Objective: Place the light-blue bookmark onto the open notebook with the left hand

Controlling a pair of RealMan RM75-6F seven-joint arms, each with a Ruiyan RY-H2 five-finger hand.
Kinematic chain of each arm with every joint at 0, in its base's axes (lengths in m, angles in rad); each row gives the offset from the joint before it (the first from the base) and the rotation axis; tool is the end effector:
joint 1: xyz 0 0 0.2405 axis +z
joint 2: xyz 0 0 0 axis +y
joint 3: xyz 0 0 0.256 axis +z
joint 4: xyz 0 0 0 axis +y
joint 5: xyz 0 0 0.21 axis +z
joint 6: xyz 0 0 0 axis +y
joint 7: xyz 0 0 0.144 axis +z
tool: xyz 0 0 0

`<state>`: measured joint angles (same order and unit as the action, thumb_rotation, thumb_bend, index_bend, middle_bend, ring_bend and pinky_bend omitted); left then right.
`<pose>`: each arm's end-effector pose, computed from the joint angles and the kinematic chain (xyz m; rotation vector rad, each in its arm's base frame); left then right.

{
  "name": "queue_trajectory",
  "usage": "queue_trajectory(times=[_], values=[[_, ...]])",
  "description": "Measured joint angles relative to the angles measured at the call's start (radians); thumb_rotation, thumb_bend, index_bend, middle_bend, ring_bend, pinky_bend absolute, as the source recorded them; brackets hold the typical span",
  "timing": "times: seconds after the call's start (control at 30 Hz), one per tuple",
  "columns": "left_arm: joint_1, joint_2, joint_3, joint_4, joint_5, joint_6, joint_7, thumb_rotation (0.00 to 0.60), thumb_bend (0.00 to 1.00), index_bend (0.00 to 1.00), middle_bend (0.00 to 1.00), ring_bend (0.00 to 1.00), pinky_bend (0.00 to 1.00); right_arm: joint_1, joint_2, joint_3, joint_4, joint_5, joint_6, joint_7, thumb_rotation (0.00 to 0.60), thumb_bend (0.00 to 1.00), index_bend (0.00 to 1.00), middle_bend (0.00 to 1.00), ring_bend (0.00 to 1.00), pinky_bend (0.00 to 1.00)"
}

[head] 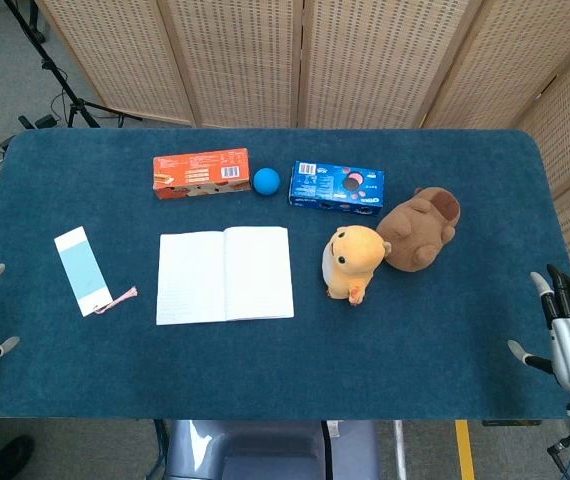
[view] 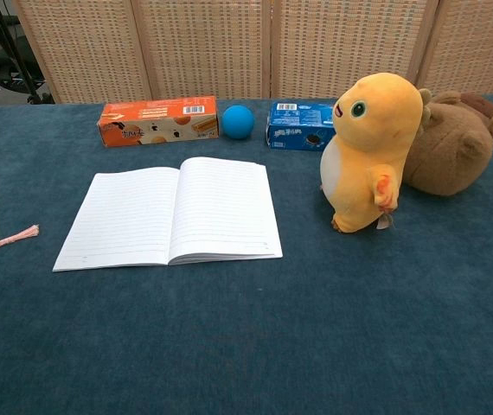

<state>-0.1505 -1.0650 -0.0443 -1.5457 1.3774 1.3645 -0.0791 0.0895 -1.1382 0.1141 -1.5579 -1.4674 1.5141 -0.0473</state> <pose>-0.3390 0.2019 0.1773 -1.3654 -0.9701 -0.7967 -0.3161 -0.1959 0.1734 1.3243 -0.7858 0.8933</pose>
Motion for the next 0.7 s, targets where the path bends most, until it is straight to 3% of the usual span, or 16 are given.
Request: queue_trajectory(times=[0.47,0.6,0.7], values=[[-0.004,-0.053,-0.022,0.069,0.015,0.035,0.035,0.600,0.11,0.00,0.00,0.00,0.00,0.004,0.012,0.001,-0.001,0.012,-0.022,0.026,0.600,0.00,0.00,0.00,0.00,0.00],[-0.041,-0.084,-0.027,0.161,0.031,-0.005,0.023,0.600,0.12,0.00,0.00,0.00,0.00,0.006,0.014,0.004,-0.004,0.021,-0.028,0.027,0.600,0.00,0.00,0.00,0.00,0.00],[-0.095,-0.106,-0.016,0.265,0.066,-0.090,0.004,0.600,0.12,0.00,0.00,0.00,0.00,0.008,0.011,0.005,-0.005,0.026,-0.033,0.019,0.600,0.00,0.00,0.00,0.00,0.00]])
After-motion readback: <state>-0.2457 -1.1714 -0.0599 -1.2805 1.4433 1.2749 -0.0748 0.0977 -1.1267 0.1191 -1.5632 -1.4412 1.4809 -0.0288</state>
